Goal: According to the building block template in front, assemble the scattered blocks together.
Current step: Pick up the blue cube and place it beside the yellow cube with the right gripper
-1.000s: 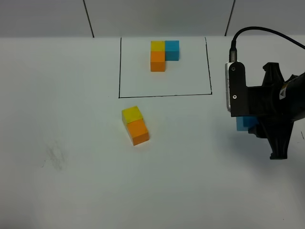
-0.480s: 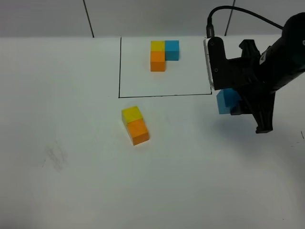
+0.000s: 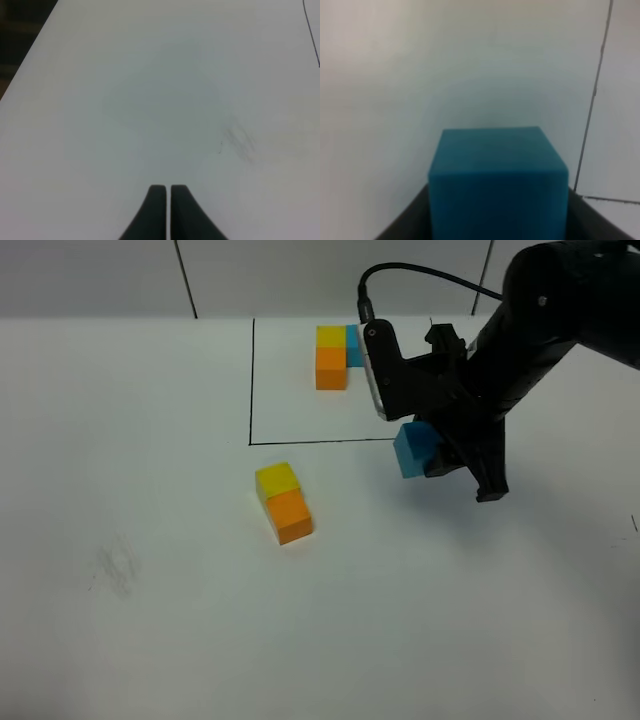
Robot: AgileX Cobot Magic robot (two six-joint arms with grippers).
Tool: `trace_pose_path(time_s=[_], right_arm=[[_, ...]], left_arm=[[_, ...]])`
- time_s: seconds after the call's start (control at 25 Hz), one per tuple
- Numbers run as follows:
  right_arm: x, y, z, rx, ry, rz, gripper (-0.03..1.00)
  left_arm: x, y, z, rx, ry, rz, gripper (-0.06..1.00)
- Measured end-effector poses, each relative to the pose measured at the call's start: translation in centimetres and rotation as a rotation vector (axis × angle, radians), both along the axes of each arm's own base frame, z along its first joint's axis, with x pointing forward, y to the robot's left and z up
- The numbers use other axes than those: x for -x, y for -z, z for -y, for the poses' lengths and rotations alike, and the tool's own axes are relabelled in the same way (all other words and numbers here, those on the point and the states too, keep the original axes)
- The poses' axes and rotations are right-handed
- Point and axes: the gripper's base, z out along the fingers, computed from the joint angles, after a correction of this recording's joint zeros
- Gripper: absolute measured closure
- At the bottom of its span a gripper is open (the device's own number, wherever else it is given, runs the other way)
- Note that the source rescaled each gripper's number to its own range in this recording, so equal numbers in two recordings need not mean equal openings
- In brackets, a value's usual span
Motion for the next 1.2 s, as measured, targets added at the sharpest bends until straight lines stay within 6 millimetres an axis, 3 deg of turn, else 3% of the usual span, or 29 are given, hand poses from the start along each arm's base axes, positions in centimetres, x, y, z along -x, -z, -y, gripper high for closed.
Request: trace_pose_path(time_s=[0.72,0.96,1.2], right_arm=[[-3.8,2.1,-6.7,0.03,-0.167,-0.045,0.43],[-5.3,2.7,-8.0,0.027,-0.178,-0.045,0.43],[-6.0,4.5,-8.7,0.036,-0.174,-0.075,0.43]], left_arm=[[0.0,0.0,0.0,0.001,0.0,0.0,0.94],[0.0,0.0,0.0,0.001,0.0,0.0,0.94],[0.0,0.0,0.0,0.002,-0.001,0.0,0.94]])
